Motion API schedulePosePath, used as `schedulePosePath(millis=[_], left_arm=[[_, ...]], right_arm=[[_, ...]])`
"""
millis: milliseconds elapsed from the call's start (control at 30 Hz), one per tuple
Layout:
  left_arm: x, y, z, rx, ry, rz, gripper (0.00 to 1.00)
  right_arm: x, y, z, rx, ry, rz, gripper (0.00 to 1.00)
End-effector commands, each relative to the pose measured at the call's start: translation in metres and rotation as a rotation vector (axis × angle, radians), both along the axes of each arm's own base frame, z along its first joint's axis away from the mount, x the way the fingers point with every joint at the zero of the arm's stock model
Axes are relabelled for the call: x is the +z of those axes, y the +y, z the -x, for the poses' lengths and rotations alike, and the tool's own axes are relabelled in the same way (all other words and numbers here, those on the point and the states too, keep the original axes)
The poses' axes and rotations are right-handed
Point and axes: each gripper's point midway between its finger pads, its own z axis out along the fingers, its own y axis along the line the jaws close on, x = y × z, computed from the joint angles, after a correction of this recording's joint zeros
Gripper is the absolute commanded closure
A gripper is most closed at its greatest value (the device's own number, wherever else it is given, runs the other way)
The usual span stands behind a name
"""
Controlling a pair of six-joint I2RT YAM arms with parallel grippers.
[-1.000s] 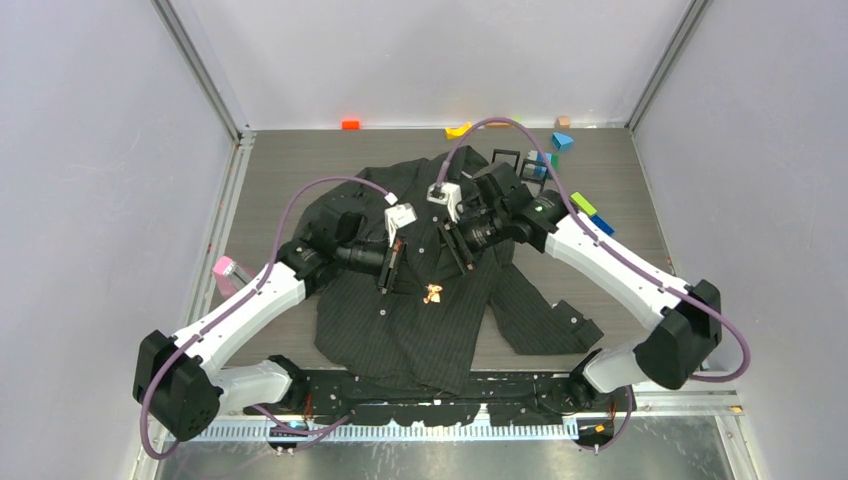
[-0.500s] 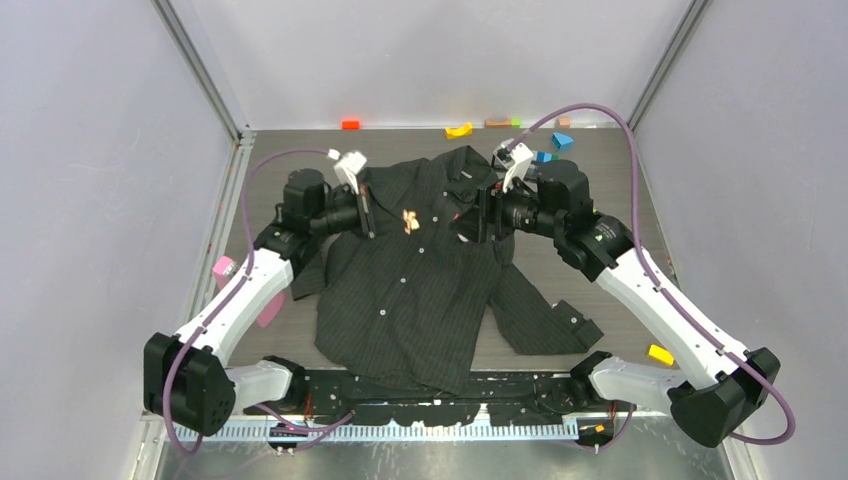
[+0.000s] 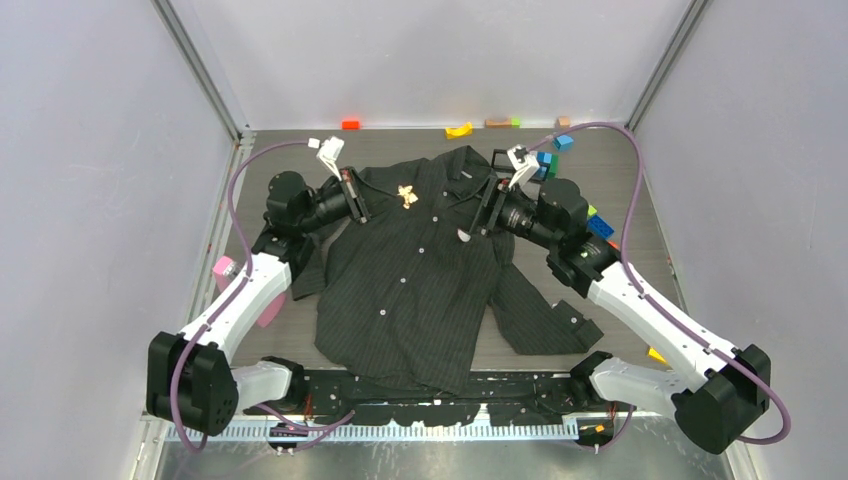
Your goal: Pin the brooch onto the clothing
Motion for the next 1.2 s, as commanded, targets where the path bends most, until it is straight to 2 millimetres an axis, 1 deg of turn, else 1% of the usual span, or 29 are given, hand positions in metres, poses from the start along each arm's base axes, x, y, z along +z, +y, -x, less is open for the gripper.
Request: schedulePosePath(millis=[0, 33, 67, 100, 133, 200, 300, 333, 467, 667, 800, 933, 1067, 1100, 1133, 1167], left_arm=[[0.036, -0.007, 0.016, -0.08, -0.145, 0.057, 1.0], [0.036, -0.008, 0.018, -0.088, -0.151, 0.059, 1.0], [0.037, -0.008, 0.019, -0.096, -0.159, 0.061, 1.0], [0.038, -0.009, 0.021, -0.106, -0.165, 0.064, 1.0], [0.038, -0.01, 0.022, -0.113, -0.17, 0.065, 1.0], [0.038, -0.011, 0.023, -0.117, -0.171, 0.065, 1.0], [0.039, -0.013, 0.025, -0.133, -0.176, 0.065, 1.0], [0.039, -0.014, 0.027, -0.141, -0.18, 0.066, 1.0], [0.039, -0.017, 0.03, -0.161, -0.182, 0.067, 1.0], [0.04, -0.018, 0.032, -0.164, -0.186, 0.068, 1.0], [0.04, -0.018, 0.031, -0.165, -0.183, 0.067, 1.0], [0.04, -0.018, 0.032, -0.167, -0.177, 0.069, 1.0], [0.039, -0.02, 0.032, -0.175, -0.174, 0.068, 1.0], [0.039, -0.021, 0.033, -0.179, -0.174, 0.068, 1.0], [0.038, -0.022, 0.033, -0.185, -0.17, 0.067, 1.0], [0.038, -0.023, 0.034, -0.19, -0.168, 0.067, 1.0]], right_arm=[[0.045, 0.006, -0.001, -0.006, -0.077, -0.121, 0.32], [0.049, 0.007, -0.002, -0.002, -0.08, -0.12, 0.33], [0.044, 0.011, -0.004, 0.009, -0.066, -0.11, 0.34], [0.046, 0.013, -0.004, 0.016, -0.066, -0.112, 0.36], [0.043, 0.016, -0.006, 0.023, -0.06, -0.109, 0.36], [0.043, 0.021, -0.008, 0.036, -0.057, -0.114, 0.39], [0.048, 0.026, -0.011, 0.047, -0.064, -0.125, 0.45], [0.046, 0.028, -0.013, 0.048, -0.057, -0.123, 0.48], [0.051, 0.032, -0.018, 0.055, -0.063, -0.138, 0.53], [0.053, 0.042, -0.017, 0.104, -0.056, -0.155, 0.59], [0.055, 0.047, -0.013, 0.142, -0.06, -0.172, 0.63], [0.052, 0.05, -0.009, 0.163, -0.057, -0.166, 0.69], [0.049, 0.052, -0.007, 0.174, -0.055, -0.161, 0.78], [0.049, 0.052, -0.007, 0.178, -0.06, -0.161, 0.84], [0.05, 0.052, -0.006, 0.183, -0.063, -0.163, 0.88], [0.051, 0.052, -0.006, 0.184, -0.07, -0.164, 0.95]])
